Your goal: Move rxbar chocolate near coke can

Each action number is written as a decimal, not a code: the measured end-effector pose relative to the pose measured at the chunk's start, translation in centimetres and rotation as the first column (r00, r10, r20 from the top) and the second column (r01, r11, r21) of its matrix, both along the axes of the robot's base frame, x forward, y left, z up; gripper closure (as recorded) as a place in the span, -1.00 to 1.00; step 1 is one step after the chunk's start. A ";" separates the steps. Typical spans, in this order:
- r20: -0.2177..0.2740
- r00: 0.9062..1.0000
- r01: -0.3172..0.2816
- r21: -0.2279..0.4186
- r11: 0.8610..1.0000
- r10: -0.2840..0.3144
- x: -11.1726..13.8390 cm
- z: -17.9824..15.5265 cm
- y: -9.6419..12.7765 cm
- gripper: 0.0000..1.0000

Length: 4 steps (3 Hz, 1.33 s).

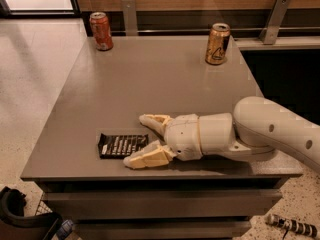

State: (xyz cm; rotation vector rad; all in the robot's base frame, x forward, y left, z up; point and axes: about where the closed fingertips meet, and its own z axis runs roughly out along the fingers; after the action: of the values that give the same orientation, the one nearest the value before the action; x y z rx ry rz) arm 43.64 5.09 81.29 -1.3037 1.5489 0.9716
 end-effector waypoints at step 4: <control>0.004 1.000 -0.010 -0.006 1.000 0.010 -0.2 0.4 0.5 1.00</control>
Offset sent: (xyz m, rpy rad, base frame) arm -0.0006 0.0012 0.0007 -0.0021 -0.0010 0.0025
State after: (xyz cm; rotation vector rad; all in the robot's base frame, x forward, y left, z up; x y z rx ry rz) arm 43.45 5.57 81.67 -1.3183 1.5451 0.9710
